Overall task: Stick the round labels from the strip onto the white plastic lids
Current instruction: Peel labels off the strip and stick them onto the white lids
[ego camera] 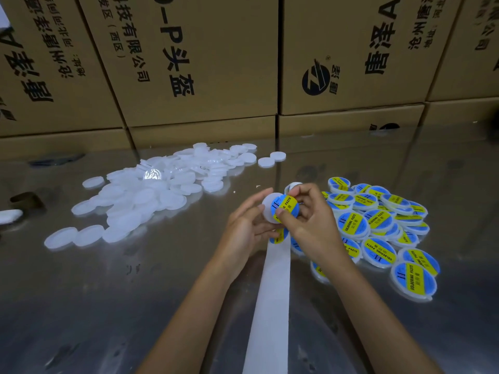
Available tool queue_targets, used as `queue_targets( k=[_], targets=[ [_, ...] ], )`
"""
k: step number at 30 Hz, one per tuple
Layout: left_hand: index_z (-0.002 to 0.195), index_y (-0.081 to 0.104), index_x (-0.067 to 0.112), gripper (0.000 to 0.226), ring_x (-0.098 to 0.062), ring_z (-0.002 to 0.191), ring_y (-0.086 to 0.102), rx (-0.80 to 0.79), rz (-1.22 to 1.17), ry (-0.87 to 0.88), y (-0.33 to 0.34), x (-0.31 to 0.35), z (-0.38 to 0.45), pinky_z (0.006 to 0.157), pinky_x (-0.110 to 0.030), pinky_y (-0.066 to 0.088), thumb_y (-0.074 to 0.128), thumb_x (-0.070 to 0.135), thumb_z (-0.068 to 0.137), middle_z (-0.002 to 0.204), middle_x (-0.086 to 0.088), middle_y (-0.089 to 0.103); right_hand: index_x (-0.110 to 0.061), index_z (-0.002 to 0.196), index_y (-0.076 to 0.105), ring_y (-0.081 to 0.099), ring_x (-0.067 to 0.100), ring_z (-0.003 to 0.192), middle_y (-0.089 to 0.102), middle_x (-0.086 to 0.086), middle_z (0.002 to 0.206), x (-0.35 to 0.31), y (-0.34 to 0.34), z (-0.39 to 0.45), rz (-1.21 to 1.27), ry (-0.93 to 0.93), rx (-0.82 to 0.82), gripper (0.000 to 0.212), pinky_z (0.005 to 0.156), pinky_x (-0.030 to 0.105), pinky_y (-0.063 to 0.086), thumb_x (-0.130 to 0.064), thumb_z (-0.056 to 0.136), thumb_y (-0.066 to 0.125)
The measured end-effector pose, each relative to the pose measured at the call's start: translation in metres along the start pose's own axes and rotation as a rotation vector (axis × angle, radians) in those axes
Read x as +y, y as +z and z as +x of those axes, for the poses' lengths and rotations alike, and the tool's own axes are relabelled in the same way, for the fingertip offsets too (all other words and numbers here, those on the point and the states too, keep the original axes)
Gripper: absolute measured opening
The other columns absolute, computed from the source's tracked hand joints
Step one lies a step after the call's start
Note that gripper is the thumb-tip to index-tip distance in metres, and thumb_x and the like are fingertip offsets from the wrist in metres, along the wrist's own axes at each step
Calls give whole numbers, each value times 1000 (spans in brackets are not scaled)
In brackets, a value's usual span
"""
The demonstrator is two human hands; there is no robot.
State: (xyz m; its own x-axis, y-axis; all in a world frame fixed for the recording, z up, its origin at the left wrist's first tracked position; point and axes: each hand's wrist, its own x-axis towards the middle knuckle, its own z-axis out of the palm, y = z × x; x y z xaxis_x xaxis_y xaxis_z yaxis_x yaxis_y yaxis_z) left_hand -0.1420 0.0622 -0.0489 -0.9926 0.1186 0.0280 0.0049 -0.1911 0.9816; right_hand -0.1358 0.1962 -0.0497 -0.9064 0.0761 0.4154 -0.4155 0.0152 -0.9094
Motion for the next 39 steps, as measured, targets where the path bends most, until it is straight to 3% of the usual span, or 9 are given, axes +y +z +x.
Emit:
queue_targets(
  k=[6,12,18,20,22,25,29,34,39],
  targets=[
    [133,61,18,37,-31,96,70,-76,-79,6,3,1,-2,74,-30,60,42,7,104,120,-20,70,-28,94,50,66,11,79,64,-9,91,5,2,-1,-109,-76,33,35,63,16,49,-1,83,69],
    [132,62,19,36,-27,90,72,-98,-70,19,3,1,-2,72,-28,58,43,7,103,117,-20,71,-27,95,50,66,10,80,62,-12,91,6,0,0,-163,-87,59,34,68,21,51,-3,83,71],
    [130,63,20,35,-30,93,70,-106,-44,34,3,0,-2,77,-31,60,44,8,104,115,-22,71,-28,95,51,59,6,71,59,-18,88,8,-2,1,-264,-127,74,33,61,12,42,-9,81,74],
    [130,63,19,34,-29,92,71,-104,-69,30,2,1,-2,77,-32,60,45,9,104,113,-20,72,-29,98,55,56,5,77,55,-16,97,8,-4,1,-352,-175,103,33,66,14,43,-12,79,77],
    [130,62,20,34,-28,91,71,-102,-124,13,1,2,-2,77,-32,60,45,10,103,112,-17,73,-31,110,57,53,4,82,50,-13,104,10,-7,2,-421,-177,136,42,71,16,44,-21,77,81],
    [134,60,19,35,-30,97,72,-124,-225,-21,0,2,-2,81,-33,60,44,11,103,117,-16,72,-37,122,50,50,2,83,47,-13,106,10,-8,2,-385,-83,170,60,68,9,41,-38,73,84],
    [136,58,17,37,-34,105,71,-175,-329,-53,1,3,-3,83,-34,60,44,11,102,121,-18,71,-26,100,59,53,3,84,53,-10,103,11,-3,1,-384,-110,153,40,69,9,41,-38,72,85],
    [128,64,21,34,-33,99,73,-230,-302,-87,3,4,-5,77,-31,60,50,16,97,117,-18,72,-15,78,60,53,9,76,58,-7,82,11,-9,5,-345,-132,277,23,68,11,38,-28,81,79],
    [125,66,23,37,-36,101,72,-256,-300,-86,3,0,-4,80,-32,60,56,22,89,117,-18,72,-11,74,60,54,14,71,59,-1,77,14,-13,6,-350,-172,327,22,67,23,41,-21,92,69]
  ],
)
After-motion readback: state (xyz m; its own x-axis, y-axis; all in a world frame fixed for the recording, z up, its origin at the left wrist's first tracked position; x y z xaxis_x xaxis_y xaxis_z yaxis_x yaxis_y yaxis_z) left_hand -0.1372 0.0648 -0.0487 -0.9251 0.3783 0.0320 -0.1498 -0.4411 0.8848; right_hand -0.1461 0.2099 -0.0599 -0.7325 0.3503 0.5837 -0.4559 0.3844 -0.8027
